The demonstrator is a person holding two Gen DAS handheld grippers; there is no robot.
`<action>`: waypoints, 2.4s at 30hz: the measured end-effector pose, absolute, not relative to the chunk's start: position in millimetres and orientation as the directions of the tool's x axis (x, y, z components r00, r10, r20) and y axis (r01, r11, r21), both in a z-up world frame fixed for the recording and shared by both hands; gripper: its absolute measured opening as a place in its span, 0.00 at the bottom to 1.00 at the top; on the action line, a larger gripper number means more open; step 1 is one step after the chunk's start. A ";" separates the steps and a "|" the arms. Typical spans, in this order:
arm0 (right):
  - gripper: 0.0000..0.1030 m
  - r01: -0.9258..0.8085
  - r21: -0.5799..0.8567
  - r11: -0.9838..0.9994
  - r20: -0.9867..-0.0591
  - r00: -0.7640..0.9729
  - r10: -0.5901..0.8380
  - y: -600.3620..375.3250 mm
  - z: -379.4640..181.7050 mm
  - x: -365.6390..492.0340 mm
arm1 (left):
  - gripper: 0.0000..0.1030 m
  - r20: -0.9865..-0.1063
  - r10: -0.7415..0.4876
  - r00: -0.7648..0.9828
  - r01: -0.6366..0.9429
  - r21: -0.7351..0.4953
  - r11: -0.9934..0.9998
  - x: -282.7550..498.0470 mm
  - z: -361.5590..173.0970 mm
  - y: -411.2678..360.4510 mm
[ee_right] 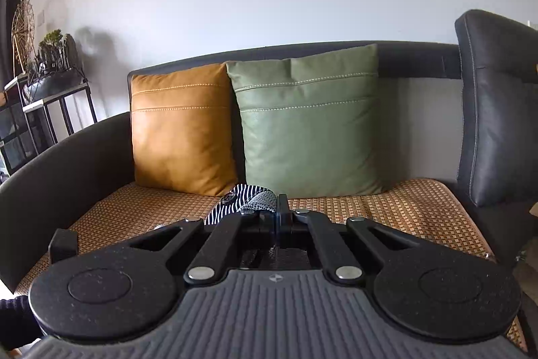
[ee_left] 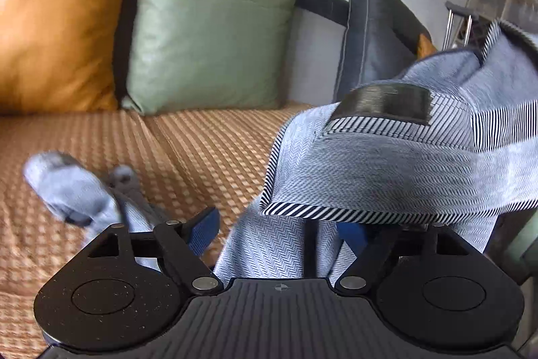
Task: Fold clothes
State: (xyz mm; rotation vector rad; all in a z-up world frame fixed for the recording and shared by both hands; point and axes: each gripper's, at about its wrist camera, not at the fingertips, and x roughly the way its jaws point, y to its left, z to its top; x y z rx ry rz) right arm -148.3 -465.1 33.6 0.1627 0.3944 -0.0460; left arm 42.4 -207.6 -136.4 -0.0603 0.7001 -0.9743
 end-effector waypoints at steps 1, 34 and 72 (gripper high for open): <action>0.02 0.079 0.153 0.985 -0.383 0.924 -0.015 -466.7 32.9 -149.5 | 0.83 -0.521 -0.786 0.334 0.731 -0.384 0.565 47.9 -140.2 -209.1; 0.02 -0.155 0.102 0.983 -0.121 0.978 0.167 -378.9 199.4 -167.0 | 0.00 -0.030 -0.592 0.805 0.556 -0.308 0.772 -38.7 182.8 -1.7; 0.01 -0.218 0.001 0.976 -0.317 0.926 0.207 -310.2 159.9 -90.4 | 0.85 -0.424 -0.656 0.624 0.682 -0.113 0.722 -115.1 15.2 -44.5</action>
